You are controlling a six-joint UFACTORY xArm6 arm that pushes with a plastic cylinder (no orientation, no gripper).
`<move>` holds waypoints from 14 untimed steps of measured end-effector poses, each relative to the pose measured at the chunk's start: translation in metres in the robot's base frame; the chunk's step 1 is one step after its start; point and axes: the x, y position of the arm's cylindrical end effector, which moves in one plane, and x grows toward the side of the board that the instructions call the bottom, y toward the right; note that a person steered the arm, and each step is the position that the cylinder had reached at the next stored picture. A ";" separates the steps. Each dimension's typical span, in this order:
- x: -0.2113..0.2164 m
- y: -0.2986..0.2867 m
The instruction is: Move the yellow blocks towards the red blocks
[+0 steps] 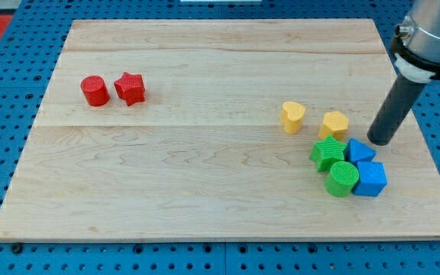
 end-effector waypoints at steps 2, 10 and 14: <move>-0.010 -0.026; -0.059 -0.138; -0.069 -0.225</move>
